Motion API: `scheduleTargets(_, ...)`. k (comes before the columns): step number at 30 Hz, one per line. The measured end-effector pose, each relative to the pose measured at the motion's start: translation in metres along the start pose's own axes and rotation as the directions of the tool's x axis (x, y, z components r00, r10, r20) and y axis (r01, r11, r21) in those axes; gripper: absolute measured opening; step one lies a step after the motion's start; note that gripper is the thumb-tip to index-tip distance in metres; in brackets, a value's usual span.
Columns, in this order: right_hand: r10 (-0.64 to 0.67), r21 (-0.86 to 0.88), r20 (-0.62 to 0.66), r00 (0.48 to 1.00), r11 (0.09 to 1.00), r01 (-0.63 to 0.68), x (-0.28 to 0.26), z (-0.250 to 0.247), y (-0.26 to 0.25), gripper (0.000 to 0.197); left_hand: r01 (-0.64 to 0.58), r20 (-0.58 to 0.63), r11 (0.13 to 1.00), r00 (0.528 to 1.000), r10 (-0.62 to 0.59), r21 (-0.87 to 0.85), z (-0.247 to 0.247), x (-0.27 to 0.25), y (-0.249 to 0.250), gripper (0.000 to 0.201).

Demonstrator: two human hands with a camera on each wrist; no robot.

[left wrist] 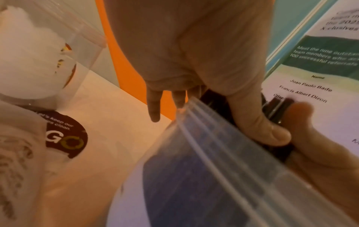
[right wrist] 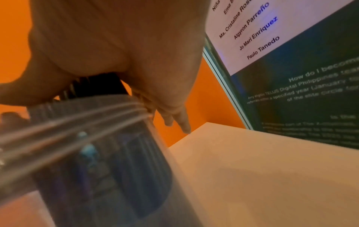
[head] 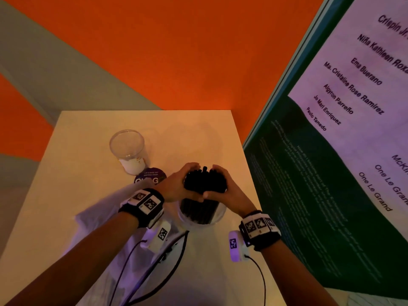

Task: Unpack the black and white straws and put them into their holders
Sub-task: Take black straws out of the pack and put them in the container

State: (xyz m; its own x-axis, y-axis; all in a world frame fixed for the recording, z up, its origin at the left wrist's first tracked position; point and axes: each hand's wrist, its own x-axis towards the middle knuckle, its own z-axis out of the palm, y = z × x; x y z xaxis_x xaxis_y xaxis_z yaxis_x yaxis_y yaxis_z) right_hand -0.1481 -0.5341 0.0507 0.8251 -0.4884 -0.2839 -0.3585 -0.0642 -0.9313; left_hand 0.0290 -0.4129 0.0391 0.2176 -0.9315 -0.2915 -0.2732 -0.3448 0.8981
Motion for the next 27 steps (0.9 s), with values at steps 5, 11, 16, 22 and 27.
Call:
scheduleTargets(5, -0.060, -0.083, 0.047, 0.997, 0.994, 0.064, 0.008, 0.008, -0.001, 0.057, -0.012, 0.050, 0.997, 0.999, 0.008, 0.081, 0.008, 0.009, -0.006, 0.094)
scheduleTargets(11, -0.021, -0.003, -0.009, 1.000, 1.000, 0.021, 0.006, 0.003, -0.002, 0.051, 0.005, 0.001, 0.997, 1.000, -0.005, -0.075, 0.005, 0.002, 0.003, 0.090)
scheduleTargets(16, 0.047, -0.047, 0.080, 0.996, 0.998, -0.043, -0.003, -0.007, 0.010, 0.083, 0.051, 0.048, 0.998, 0.998, -0.050, -0.031, -0.001, -0.005, 0.001, 0.137)
scheduleTargets(22, 0.161, -0.184, 0.103, 0.982, 0.973, -0.140, -0.042, -0.034, 0.029, 0.122, 0.091, -0.094, 0.990, 0.992, -0.080, 0.109, -0.010, -0.048, -0.008, 0.125)
scheduleTargets(27, 0.436, -0.516, 0.193, 0.879, 0.807, -0.287, -0.086, -0.044, 0.057, 0.053, 0.058, -0.170, 0.887, 0.985, 0.024, 0.459, -0.001, -0.100, -0.006, 0.103)
